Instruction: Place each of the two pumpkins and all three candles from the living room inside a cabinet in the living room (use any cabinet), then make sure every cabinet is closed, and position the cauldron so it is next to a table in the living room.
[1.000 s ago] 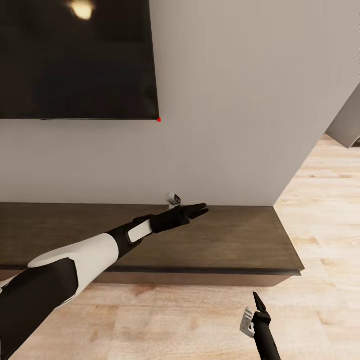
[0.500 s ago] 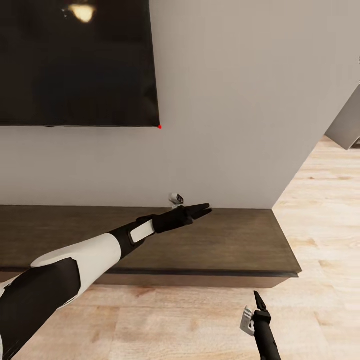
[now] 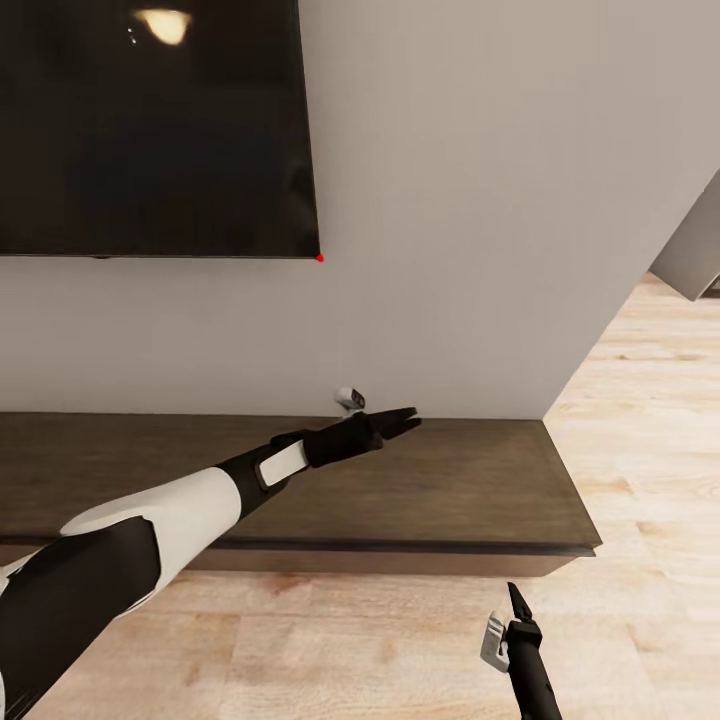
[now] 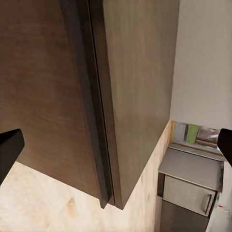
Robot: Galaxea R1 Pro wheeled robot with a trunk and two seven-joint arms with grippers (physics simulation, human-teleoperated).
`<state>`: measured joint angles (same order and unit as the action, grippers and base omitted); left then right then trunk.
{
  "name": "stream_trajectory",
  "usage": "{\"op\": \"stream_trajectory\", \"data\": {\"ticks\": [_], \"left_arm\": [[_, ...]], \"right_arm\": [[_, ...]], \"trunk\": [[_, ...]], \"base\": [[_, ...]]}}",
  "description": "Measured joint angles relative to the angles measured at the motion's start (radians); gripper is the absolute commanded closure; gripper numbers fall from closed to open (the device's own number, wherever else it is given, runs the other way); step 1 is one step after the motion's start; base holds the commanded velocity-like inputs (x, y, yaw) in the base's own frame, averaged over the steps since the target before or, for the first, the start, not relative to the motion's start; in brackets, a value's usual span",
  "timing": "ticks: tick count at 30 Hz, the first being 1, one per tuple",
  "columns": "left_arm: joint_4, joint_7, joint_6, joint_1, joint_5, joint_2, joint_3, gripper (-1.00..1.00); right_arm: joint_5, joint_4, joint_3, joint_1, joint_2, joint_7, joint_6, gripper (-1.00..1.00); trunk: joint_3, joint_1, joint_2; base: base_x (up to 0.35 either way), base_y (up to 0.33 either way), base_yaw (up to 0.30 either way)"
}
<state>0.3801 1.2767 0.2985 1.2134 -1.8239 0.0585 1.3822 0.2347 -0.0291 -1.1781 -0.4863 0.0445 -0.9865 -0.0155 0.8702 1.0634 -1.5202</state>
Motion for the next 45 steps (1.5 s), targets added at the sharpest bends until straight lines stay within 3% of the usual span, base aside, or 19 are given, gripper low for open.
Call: {"op": "stream_trajectory", "data": {"ticks": [12, 20, 27, 45], "left_arm": [[-0.004, -0.012, 0.012, 0.0, 0.0, 0.008, 0.005, -1.0], [0.006, -0.108, 0.011, -0.001, 0.0, 0.008, 0.001, -1.0], [0.011, -0.112, 0.005, -0.002, 0.001, 0.009, 0.005, -1.0], [-0.005, -0.117, 0.014, -0.002, -0.003, -0.005, 0.0, -1.0]], "right_arm": [[0.001, 0.0, -0.001, 0.0, -0.001, 0.001, -0.003, -1.0], [0.002, 0.0, -0.002, 0.0, -0.001, 0.002, -0.003, -1.0], [0.002, 0.0, -0.002, 0.0, -0.002, 0.002, -0.003, -1.0], [0.002, 0.0, -0.001, 0.0, -0.001, 0.002, -0.003, -1.0]], "trunk": [[0.031, 0.038, -0.07], [0.056, 0.069, -0.126], [0.063, 0.077, -0.14], [0.119, 0.146, -0.266]], "base": [[0.0, 0.0, 0.0], [0.0, 0.0, 0.0], [0.0, 0.0, 0.0], [0.0, 0.0, 0.0]]}}
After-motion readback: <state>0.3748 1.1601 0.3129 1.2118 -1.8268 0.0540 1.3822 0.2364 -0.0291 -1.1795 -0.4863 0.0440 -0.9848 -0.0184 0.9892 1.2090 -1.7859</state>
